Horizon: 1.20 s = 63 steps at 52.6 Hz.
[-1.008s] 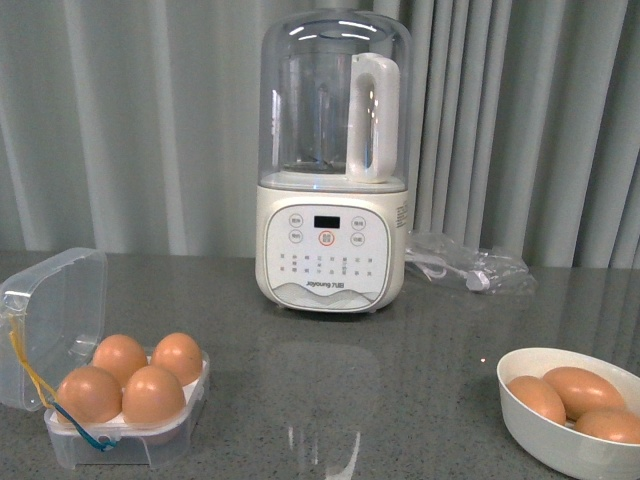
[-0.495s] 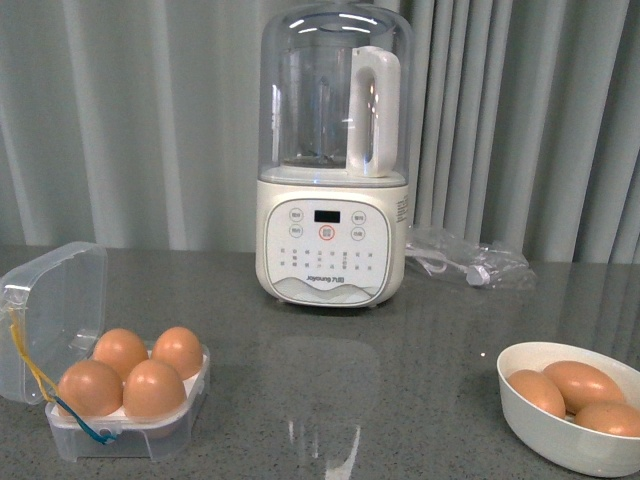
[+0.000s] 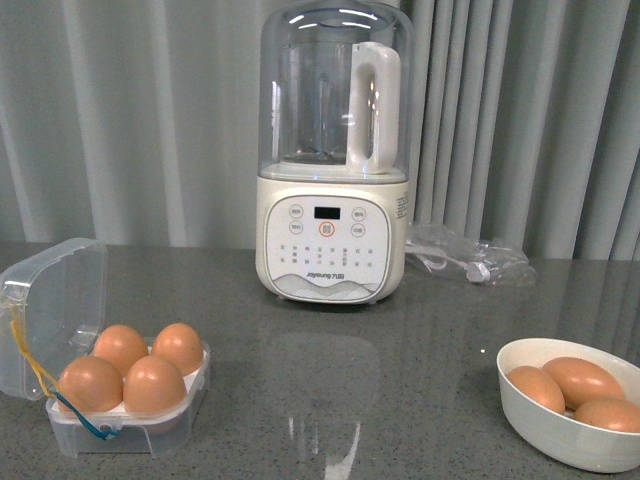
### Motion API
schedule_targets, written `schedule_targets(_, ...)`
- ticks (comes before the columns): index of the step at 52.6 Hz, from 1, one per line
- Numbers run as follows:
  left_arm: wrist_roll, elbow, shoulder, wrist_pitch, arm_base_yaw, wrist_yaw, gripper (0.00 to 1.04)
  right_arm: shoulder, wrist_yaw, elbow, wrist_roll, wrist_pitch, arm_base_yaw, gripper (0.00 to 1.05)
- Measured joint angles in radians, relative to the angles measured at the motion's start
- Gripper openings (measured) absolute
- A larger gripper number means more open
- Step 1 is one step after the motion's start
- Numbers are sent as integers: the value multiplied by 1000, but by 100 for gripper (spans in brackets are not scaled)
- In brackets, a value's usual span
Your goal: Put egg into box
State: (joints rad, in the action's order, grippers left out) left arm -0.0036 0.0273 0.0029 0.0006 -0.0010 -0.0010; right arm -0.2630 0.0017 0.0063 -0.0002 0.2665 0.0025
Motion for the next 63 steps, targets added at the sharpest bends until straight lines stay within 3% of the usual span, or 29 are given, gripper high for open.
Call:
schedule_targets(17,0,0,0,0,0,0,98,99,0,0,0,-100,0,3)
schedule_targets(23,0,0,0,0,0,0,98,230,0,0,0,-258,0,3)
schedule_targets(37,0,0,0,0,0,0,98,259,0,0,-1,-266,0,4)
schedule_targets(47,0,0,0,0,0,0,98,259,0,0,0,-266,0,43)
schedule_targets(63,0,0,0,0,0,0,98,259,0,0,0,-266,0,91)
